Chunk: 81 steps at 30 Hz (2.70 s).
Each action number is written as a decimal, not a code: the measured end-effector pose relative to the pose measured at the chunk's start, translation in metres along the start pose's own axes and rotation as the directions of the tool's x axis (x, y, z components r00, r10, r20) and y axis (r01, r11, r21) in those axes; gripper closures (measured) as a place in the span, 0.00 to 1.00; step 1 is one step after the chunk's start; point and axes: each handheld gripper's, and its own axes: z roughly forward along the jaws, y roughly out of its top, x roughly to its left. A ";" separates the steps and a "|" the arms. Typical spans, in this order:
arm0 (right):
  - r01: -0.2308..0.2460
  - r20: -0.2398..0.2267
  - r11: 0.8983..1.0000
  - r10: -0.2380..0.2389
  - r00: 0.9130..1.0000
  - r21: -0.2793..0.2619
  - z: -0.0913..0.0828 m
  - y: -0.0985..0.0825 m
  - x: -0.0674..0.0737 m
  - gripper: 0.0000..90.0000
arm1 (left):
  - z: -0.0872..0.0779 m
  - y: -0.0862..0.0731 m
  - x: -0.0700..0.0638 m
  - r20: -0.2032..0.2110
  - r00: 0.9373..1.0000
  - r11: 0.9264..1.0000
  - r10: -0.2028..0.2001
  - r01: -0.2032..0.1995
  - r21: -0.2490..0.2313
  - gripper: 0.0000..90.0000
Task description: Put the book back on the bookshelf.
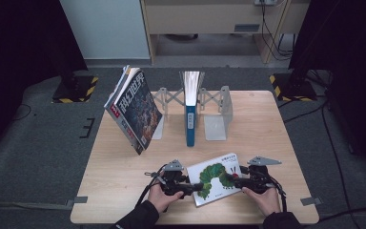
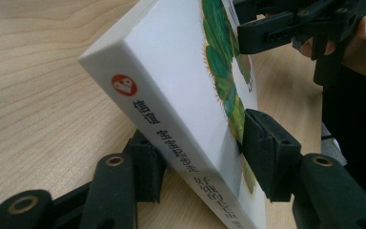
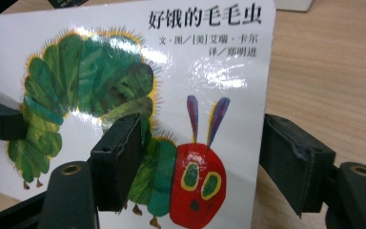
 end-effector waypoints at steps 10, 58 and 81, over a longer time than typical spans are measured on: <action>-0.005 -0.003 1.000 0.005 1.000 -0.019 -0.001 0.001 -0.001 0.38 | 0.000 0.004 -0.004 -0.024 1.000 1.000 0.021 -0.021 -0.017 0.59; 0.088 0.279 0.990 -0.115 0.953 0.110 -0.020 -0.006 -0.045 0.25 | -0.048 0.035 -0.017 -0.069 0.998 0.989 0.016 -0.026 -0.147 0.82; 0.080 0.292 0.990 -0.111 0.950 0.117 -0.012 -0.018 -0.053 0.13 | -0.065 0.066 -0.018 -0.153 0.988 0.973 0.009 -0.044 -0.228 0.83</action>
